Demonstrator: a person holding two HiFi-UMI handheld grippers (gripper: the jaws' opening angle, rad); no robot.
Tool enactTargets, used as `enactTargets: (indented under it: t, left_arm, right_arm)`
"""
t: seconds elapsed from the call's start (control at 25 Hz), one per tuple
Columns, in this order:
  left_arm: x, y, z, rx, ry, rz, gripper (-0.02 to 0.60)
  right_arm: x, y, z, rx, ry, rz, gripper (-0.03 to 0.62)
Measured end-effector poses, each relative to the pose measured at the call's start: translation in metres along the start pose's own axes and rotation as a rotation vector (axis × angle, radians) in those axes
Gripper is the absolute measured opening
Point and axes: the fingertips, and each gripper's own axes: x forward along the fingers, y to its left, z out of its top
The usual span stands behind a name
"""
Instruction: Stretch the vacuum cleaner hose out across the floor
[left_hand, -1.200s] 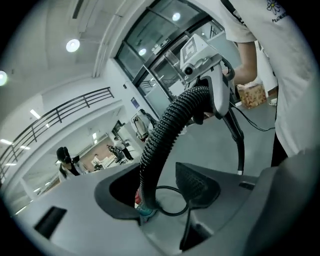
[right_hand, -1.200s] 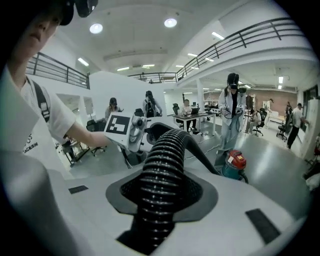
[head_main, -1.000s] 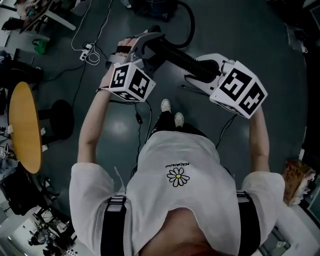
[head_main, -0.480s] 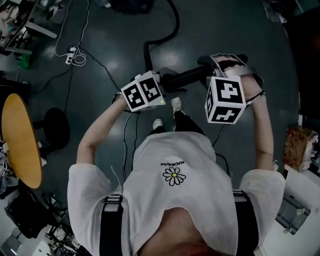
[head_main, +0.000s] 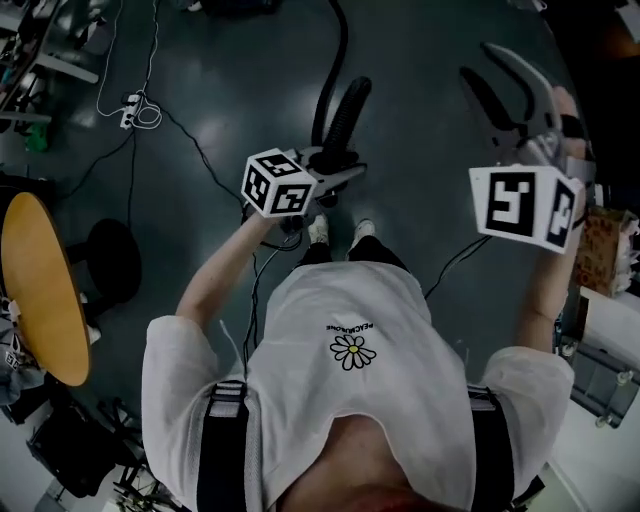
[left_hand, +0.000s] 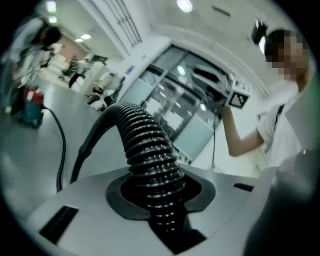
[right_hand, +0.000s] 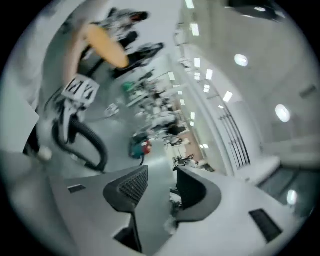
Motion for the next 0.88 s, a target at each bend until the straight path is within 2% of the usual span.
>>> enactTargets:
  t: [0.04,0.08,0.12,0.2,0.24,0.28,0.32,0.4,0.44,0.52,0.6,0.72,0.88]
  left_arm:
    - [-0.010,0.006,0.004,-0.093,-0.098,0.025,0.121]
    - [-0.020,0.012,0.008,-0.169,-0.183,0.056,0.121]
    - [-0.028,0.018,0.007,-0.229,-0.243,0.088,0.122]
    - [-0.036,0.018,-0.013,-0.313,-0.302,0.142,0.123]
    - [-0.035,0.011,-0.025,-0.327,-0.313,0.157,0.123]
    - [-0.032,0.001,-0.035,-0.314,-0.314,0.168,0.123]
    - [-0.029,-0.012,-0.040,-0.277,-0.308,0.179,0.123]
    - [-0.023,-0.036,-0.040,-0.197,-0.302,0.192,0.123]
    - [-0.022,-0.046,-0.037,-0.177,-0.312,0.188,0.123]
    - [-0.026,-0.063,-0.031,-0.150,-0.346,0.174,0.123]
    - [-0.039,-0.075,-0.026,-0.115,-0.378,0.172,0.123]
    - [-0.058,-0.089,-0.023,-0.065,-0.395,0.155,0.123]
    - [-0.032,-0.136,-0.032,0.047,-0.357,0.109,0.123]
  right_arm:
    - [-0.023,-0.036,-0.011,0.237,-0.043,-0.039,0.192]
    - [-0.041,-0.058,-0.025,0.534,-0.110,-0.012,0.192]
    - [-0.053,-0.064,-0.036,0.854,-0.212,0.074,0.192]
    - [-0.056,-0.029,-0.054,1.468,-0.447,0.369,0.192]
    - [-0.049,0.003,-0.060,1.703,-0.536,0.525,0.192]
    - [-0.040,0.040,-0.061,1.857,-0.576,0.658,0.193]
    - [-0.029,0.080,-0.058,1.935,-0.566,0.767,0.192]
    - [-0.008,0.158,-0.044,1.982,-0.448,0.936,0.193]
    - [0.002,0.191,-0.038,2.012,-0.368,1.003,0.192]
    - [0.021,0.235,-0.029,2.169,-0.242,1.105,0.193]
    - [0.045,0.246,-0.016,2.364,-0.209,1.163,0.193]
    - [0.087,0.256,0.002,2.599,-0.153,1.193,0.193]
    - [0.111,0.283,-0.003,2.827,-0.004,1.197,0.193]
